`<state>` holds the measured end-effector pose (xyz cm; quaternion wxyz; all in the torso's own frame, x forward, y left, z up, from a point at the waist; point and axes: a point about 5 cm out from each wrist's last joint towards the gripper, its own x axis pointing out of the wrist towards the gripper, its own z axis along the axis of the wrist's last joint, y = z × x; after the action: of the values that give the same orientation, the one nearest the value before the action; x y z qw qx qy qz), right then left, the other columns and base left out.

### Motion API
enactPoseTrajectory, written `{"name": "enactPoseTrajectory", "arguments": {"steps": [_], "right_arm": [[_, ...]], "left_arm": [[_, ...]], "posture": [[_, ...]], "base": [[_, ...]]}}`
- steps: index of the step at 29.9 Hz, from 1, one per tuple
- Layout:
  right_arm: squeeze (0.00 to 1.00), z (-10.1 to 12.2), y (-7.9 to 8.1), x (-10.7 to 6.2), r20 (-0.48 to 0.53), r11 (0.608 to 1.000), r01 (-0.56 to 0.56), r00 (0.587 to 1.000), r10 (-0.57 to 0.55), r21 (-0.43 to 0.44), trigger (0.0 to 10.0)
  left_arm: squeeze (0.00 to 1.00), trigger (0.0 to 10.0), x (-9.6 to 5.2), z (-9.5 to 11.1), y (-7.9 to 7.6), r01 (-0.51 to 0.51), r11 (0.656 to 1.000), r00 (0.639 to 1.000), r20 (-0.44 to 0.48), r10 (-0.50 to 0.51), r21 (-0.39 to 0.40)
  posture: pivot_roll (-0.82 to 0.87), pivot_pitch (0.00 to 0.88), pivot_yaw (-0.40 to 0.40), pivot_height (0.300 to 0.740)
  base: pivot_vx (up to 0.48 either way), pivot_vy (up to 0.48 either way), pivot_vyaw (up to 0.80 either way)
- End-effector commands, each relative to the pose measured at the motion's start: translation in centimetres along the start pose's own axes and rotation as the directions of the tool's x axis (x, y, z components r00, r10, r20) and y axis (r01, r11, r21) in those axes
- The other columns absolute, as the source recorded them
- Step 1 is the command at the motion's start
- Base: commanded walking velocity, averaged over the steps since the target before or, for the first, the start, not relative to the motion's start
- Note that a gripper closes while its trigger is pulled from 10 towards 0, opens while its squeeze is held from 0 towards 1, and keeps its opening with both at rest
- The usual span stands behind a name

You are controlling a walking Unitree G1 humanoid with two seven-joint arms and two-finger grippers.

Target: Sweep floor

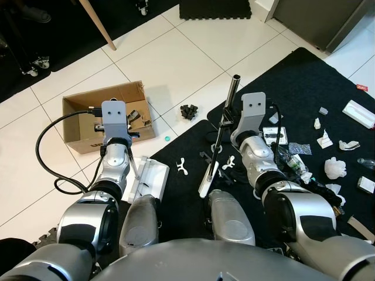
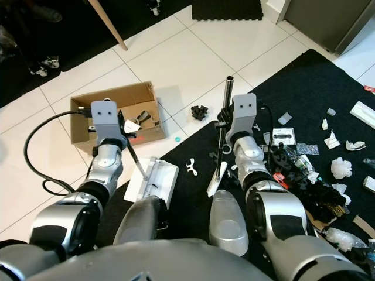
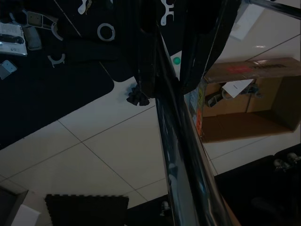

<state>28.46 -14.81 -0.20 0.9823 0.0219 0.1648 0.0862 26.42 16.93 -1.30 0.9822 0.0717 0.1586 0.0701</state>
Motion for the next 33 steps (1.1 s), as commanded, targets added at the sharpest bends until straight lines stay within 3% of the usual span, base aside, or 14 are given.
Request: {"name": "enactPoseTrajectory", "arguments": {"steps": [1,33], "right_arm": [[0.00,-0.90,0.06,-0.34,-0.045,1.000,-0.003,0.999,0.003,-0.007,10.0],[0.00,-0.93,0.01,-0.35,-0.047,1.000,0.001,0.999,-0.001,-0.001,10.0]], "left_arm": [[0.00,10.0,-1.30,-3.19,1.32,0.005,0.996,0.988,-0.155,0.010,0.093],[0.00,10.0,-1.31,-3.21,1.29,0.002,0.996,0.988,-0.157,0.012,0.088]], "posture": [[-0.03,0.000,0.033,0.740],[-0.03,0.000,0.033,0.740]], "base": [[0.000,0.000,0.00],[0.000,0.000,0.00]]}}
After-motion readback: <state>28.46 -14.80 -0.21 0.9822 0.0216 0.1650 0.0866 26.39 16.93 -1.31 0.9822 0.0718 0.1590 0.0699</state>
